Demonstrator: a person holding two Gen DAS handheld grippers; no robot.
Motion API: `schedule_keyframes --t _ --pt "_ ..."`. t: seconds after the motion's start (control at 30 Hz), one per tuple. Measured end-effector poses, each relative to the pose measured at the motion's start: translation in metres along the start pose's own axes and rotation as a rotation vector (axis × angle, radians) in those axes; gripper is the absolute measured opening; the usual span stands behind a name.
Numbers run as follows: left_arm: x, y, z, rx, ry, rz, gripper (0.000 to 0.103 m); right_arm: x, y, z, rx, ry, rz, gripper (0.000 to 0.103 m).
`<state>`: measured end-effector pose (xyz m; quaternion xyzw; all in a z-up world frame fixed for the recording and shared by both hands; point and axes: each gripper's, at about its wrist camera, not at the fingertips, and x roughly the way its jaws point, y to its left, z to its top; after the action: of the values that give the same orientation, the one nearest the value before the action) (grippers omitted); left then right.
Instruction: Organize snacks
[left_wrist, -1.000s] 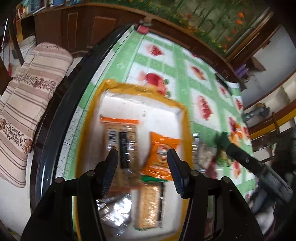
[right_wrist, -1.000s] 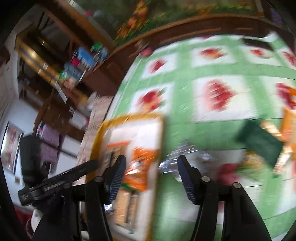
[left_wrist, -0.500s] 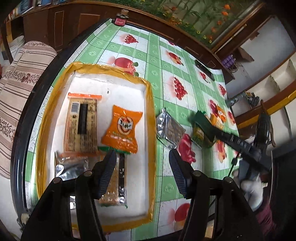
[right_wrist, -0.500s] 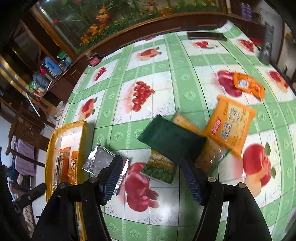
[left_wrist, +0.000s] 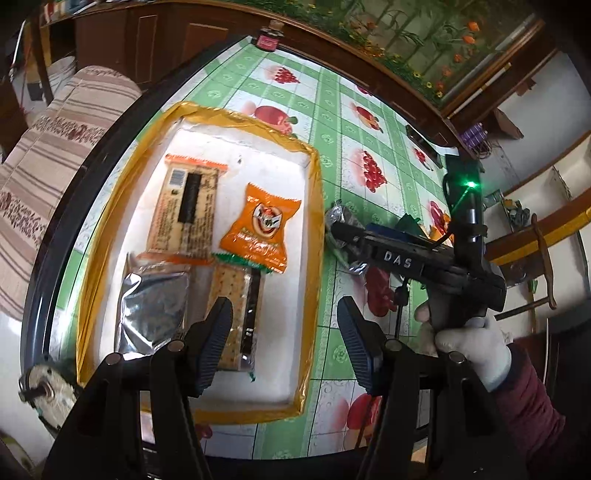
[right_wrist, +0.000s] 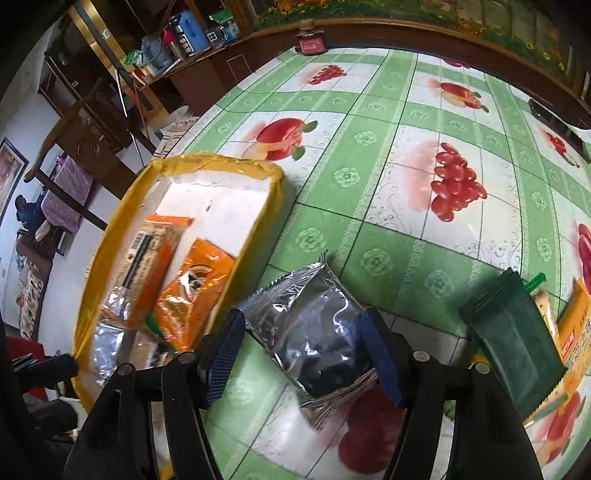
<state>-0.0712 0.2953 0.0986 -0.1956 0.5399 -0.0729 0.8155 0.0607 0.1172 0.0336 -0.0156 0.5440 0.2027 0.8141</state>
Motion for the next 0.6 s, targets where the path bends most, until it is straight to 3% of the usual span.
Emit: schedule_keyframes --t 0.07,0.1,0.27,0.37,0.5,0.6 --pt "0.001 0.001 -0.002 -0.013 0.001 0.001 0.058 -0.002 -0.006 -0.002 0.029 0.01 -0.018 0.032" --pt "0.002 0.0 -0.003 -0.019 0.001 0.002 0.058 -0.004 -0.009 -0.004 0.049 0.017 -0.021 0.025" --pt "0.01 -0.015 -0.004 -0.011 0.01 -0.018 0.058 -0.013 -0.028 -0.03 0.158 0.056 0.035 0.025" --pt "0.016 -0.03 -0.004 0.015 0.021 -0.035 0.058 -0.019 -0.026 -0.046 0.159 0.116 0.066 0.025" --pt "0.019 -0.043 -0.007 0.033 0.029 -0.042 0.058 -0.031 -0.028 -0.056 0.149 0.19 0.037 0.028" --pt "0.017 -0.044 -0.011 0.033 0.031 -0.045 0.058 -0.051 -0.041 -0.056 0.189 0.132 0.072 0.029"
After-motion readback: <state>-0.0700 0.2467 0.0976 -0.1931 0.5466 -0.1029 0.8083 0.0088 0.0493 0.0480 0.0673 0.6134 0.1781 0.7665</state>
